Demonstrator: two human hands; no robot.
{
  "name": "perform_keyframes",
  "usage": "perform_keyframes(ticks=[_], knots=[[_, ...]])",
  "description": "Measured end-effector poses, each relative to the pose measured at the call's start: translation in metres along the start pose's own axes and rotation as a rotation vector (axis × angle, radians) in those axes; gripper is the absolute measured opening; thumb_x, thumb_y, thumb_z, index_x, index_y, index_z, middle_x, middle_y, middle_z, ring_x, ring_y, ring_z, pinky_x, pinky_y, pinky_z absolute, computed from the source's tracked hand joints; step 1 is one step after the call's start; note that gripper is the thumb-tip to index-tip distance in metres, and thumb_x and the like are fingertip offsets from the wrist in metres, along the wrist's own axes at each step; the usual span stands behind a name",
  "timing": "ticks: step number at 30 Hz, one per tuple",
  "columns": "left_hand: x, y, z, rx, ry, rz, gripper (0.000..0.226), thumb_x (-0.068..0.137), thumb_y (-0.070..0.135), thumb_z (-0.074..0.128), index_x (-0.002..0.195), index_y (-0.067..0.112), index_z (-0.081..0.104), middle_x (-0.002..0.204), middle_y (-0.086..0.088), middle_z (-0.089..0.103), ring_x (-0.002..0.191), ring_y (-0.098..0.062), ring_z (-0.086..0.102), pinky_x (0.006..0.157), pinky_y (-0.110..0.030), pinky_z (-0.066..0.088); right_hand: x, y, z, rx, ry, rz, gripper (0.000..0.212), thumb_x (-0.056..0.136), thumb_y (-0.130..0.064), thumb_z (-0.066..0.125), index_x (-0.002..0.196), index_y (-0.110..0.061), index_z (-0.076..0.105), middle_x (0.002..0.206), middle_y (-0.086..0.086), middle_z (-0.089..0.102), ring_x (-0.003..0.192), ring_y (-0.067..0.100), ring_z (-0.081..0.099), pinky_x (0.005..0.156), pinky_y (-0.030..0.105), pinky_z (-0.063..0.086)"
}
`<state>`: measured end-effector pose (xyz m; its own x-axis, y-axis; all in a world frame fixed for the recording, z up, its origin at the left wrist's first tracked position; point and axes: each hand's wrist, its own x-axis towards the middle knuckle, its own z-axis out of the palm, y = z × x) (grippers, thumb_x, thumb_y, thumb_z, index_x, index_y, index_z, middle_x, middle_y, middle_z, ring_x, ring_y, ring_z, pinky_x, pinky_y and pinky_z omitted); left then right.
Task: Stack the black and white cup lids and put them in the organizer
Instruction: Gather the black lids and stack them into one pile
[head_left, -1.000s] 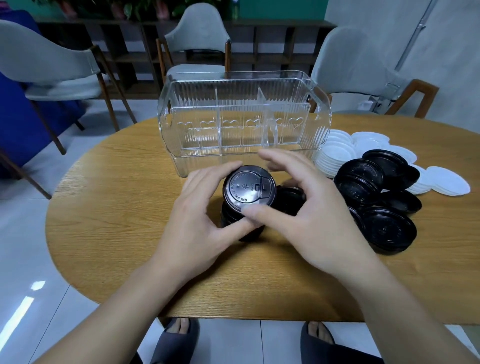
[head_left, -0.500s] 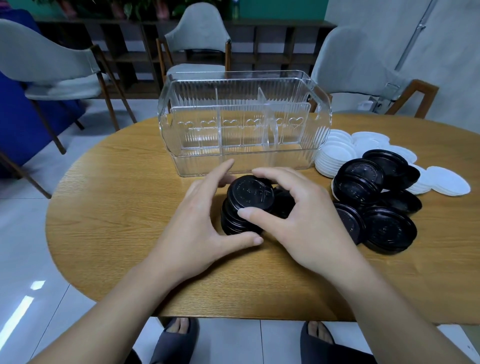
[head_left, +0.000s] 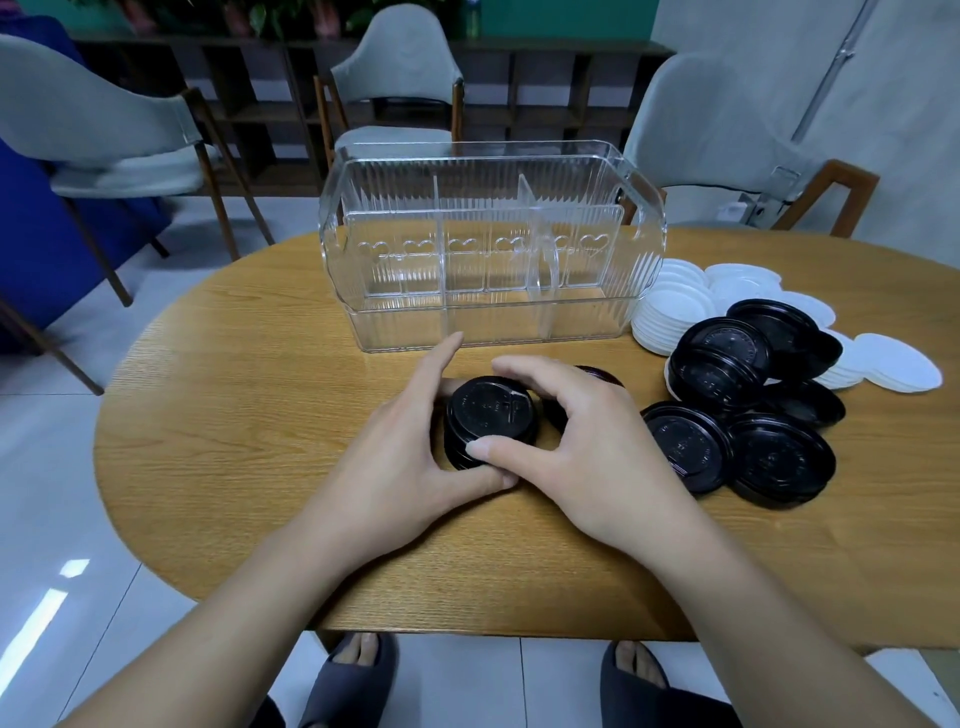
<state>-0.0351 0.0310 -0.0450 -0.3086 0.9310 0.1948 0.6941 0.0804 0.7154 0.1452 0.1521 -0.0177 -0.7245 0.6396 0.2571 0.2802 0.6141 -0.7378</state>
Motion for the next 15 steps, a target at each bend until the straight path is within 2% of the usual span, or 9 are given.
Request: perform_keyframes(ticks=[4,11,15], knots=[[0.0,-0.002,-0.001,0.004,-0.01,-0.013,0.13,0.074,0.066,0.094,0.173,0.053,0.011,0.145,0.036,0.062,0.14,0.002,0.058,0.122,-0.037,0.045,0.001,0.007,-0.004,0.07,-0.041,0.024,0.072,0.077,-0.042,0.098,0.143,-0.039,0.069,0.135,-0.029,0.072,0.131,-0.01,0.062,0.118,0.029,0.048],[0.005,-0.005,-0.002,0.019,-0.039,-0.027,0.128,0.072,0.066,0.097,0.172,0.049,0.019,0.144,0.039,0.06,0.14,0.009,0.055,0.122,-0.03,0.043,0.01,0.019,-0.01,0.268,-0.17,0.052,0.073,0.079,-0.017,0.099,0.144,-0.028,0.068,0.142,-0.019,0.072,0.137,-0.005,0.062,0.125,0.034,0.045],[0.005,-0.005,-0.001,0.063,-0.035,-0.03,0.126,0.072,0.068,0.095,0.173,0.047,0.022,0.138,0.044,0.053,0.145,0.005,0.052,0.123,-0.029,0.041,0.01,0.018,-0.013,0.231,-0.191,0.057,0.074,0.079,-0.021,0.099,0.146,-0.03,0.067,0.143,-0.022,0.07,0.137,-0.008,0.06,0.125,0.033,0.045]])
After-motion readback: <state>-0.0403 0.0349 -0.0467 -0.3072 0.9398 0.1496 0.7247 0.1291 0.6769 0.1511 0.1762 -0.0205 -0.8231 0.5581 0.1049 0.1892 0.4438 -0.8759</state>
